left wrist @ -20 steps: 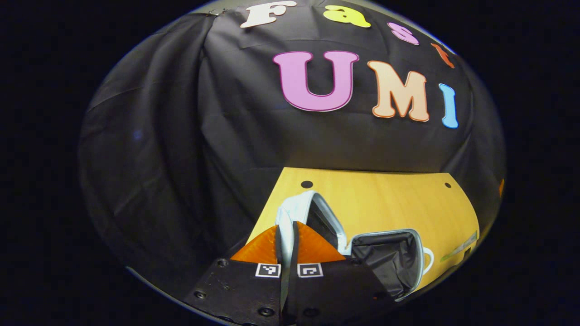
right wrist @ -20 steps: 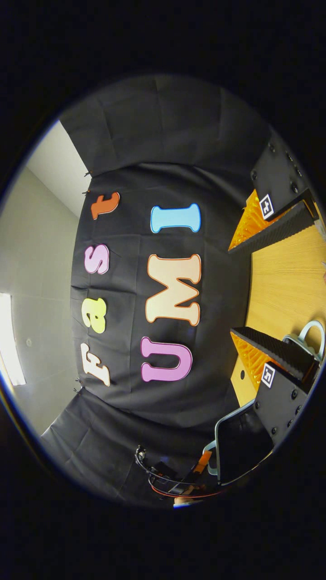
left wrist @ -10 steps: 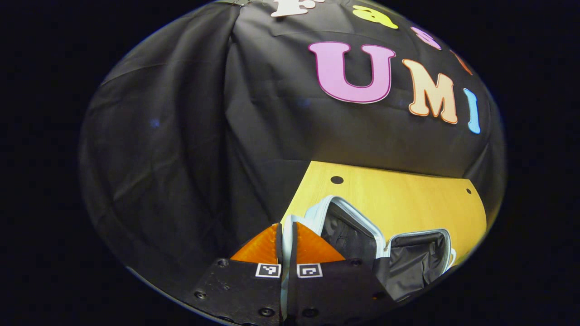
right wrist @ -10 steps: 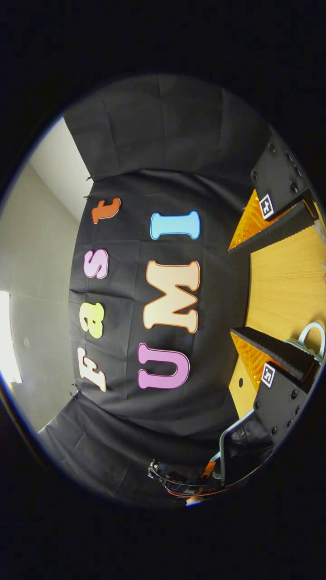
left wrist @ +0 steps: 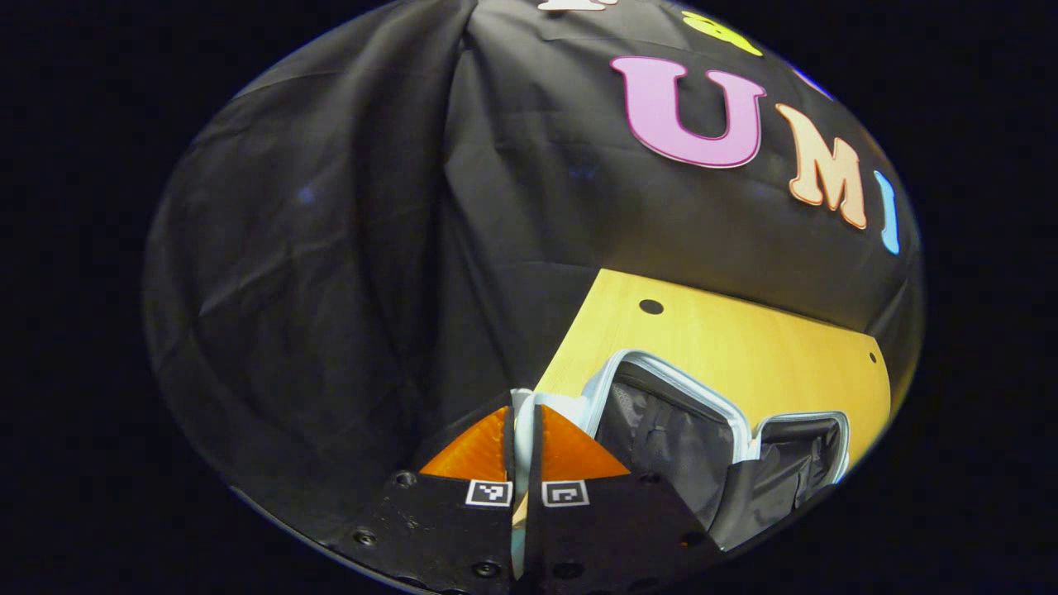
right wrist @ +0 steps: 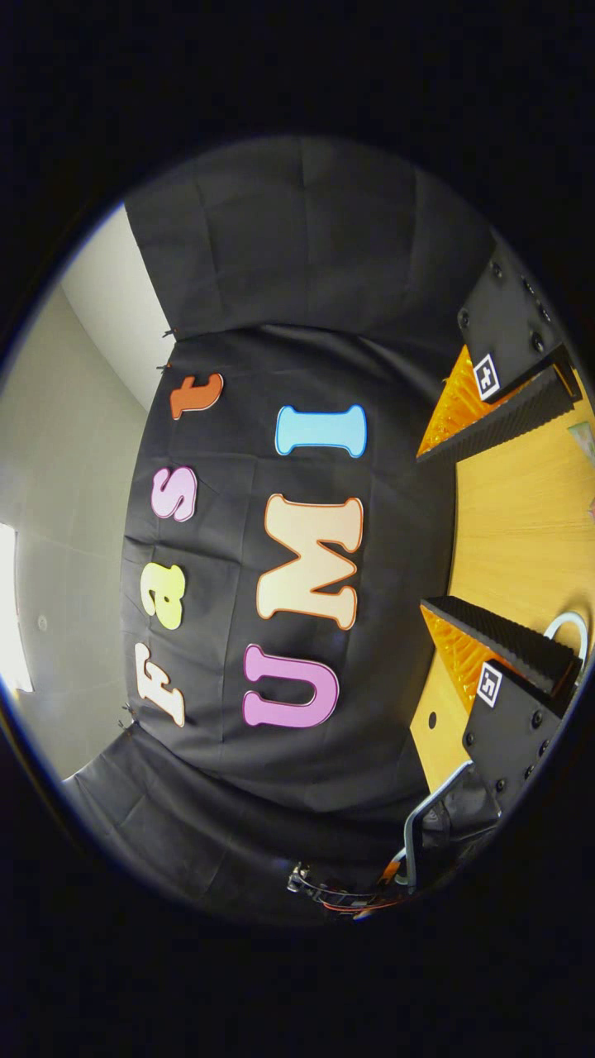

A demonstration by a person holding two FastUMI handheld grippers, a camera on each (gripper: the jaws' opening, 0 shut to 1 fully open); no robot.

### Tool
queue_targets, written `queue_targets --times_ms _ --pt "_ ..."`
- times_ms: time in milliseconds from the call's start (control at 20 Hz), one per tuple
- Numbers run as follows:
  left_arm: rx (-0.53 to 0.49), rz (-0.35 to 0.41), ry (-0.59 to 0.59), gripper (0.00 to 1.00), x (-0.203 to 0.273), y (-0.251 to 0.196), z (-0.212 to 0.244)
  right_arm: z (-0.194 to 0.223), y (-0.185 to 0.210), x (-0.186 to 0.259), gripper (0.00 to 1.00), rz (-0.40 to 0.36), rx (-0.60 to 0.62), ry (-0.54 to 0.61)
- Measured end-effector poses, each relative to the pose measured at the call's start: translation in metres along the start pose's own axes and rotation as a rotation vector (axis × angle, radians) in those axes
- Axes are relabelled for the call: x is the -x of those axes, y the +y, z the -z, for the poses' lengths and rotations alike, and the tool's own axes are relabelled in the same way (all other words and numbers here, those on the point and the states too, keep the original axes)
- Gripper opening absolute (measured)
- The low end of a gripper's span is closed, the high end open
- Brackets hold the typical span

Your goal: First open the suitcase, pack the skin care products into it, and then close the suitcase.

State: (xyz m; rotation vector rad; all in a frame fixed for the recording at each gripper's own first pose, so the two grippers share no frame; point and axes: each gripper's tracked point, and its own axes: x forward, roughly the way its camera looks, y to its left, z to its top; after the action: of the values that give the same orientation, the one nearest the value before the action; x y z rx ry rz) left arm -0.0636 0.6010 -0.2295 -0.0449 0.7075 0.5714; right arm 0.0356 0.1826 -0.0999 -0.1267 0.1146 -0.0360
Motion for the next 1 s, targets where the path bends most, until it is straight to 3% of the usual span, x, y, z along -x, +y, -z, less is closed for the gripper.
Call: queue_targets --times_ms 100,200,250,300,400,450,550,650,750,1000 --pt "-0.004 -0.028 0.006 0.01 -0.007 0.006 0.013 0.001 -0.010 -0.003 1.00 0.021 0.016 0.004" --pt "-0.011 -0.073 -0.033 0.09 -0.003 0.019 0.011 -0.003 -0.016 -0.005 0.99 0.029 0.032 -0.004" --pt "-0.004 -0.068 -0.069 0.25 0.000 0.019 0.002 -0.008 -0.024 -0.007 0.98 0.042 0.033 -0.017" --pt "0.010 -0.051 -0.115 0.25 0.007 0.017 -0.009 -0.012 -0.031 -0.009 0.98 0.053 0.027 -0.031" --pt "0.024 0.002 -0.187 0.39 0.029 -0.001 -0.035 -0.018 -0.044 -0.013 0.99 0.069 0.011 -0.052" --pt "0.021 0.003 -0.228 0.65 0.039 -0.011 -0.049 -0.022 -0.051 -0.015 1.00 0.075 0.006 -0.059" --pt "0.004 0.009 -0.296 0.87 0.060 -0.032 -0.072 -0.029 -0.067 -0.015 0.96 0.090 -0.003 -0.084" --pt "0.000 0.025 -0.372 0.90 0.087 -0.059 -0.092 -0.031 -0.081 -0.015 1.00 0.089 -0.026 -0.092" --pt "0.020 0.094 -0.434 0.88 0.116 -0.097 -0.107 -0.034 -0.092 -0.015 0.98 0.069 -0.020 -0.109" --pt "-0.028 0.176 -0.466 0.89 0.154 -0.187 -0.103 -0.034 -0.119 -0.016 0.98 0.004 -0.041 -0.104"
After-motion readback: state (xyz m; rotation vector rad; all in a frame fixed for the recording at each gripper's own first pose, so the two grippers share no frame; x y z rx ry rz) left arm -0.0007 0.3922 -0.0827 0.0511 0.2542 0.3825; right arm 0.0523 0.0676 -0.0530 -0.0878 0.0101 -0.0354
